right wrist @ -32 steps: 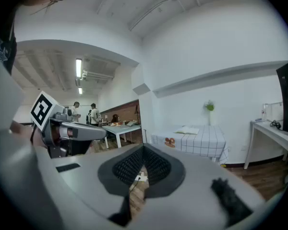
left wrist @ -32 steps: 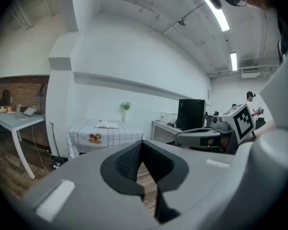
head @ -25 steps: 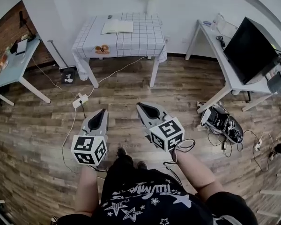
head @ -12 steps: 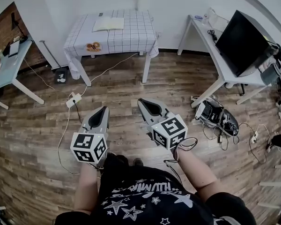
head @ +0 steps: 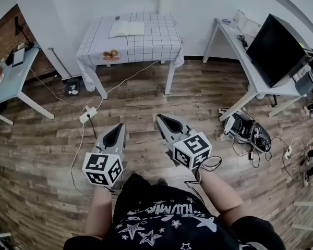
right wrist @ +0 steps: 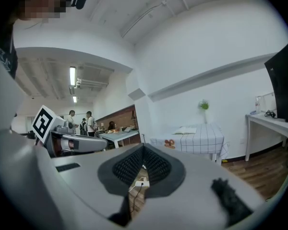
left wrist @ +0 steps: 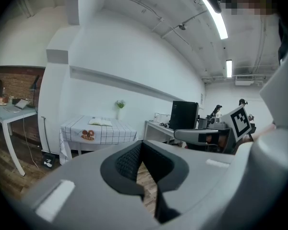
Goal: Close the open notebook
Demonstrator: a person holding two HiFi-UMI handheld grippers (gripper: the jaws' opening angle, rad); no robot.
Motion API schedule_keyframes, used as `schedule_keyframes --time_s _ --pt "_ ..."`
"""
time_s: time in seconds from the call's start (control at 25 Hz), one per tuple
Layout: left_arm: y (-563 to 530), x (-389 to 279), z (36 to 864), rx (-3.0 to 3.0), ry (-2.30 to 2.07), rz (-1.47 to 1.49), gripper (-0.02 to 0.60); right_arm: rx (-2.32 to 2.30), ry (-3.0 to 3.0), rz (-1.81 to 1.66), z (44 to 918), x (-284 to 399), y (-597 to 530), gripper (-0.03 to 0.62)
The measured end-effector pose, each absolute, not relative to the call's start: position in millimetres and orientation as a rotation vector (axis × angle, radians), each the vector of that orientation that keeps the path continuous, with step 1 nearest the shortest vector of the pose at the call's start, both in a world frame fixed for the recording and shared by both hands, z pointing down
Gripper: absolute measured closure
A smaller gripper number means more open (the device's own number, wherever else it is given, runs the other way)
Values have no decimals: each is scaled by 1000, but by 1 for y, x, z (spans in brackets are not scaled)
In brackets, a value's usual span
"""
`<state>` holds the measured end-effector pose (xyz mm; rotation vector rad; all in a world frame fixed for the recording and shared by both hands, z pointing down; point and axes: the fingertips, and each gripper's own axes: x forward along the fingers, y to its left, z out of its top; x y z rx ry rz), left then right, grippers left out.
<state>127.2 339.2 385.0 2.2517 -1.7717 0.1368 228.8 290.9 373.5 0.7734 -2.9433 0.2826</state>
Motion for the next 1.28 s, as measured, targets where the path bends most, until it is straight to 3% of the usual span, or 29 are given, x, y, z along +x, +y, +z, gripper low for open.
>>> schedule_keyframes --time_s 0.6,0.92,1.28 --pt "296 -13 409 2229 -1611 69 572 1038 -2807 324 402 120 235 580" --pt "256 -33 410 2226 -1639 49 572 996 -2794 375 418 94 206 580" --pt "169 -60 409 2168 -1765 97 572 919 -2788 257 425 80 100 580"
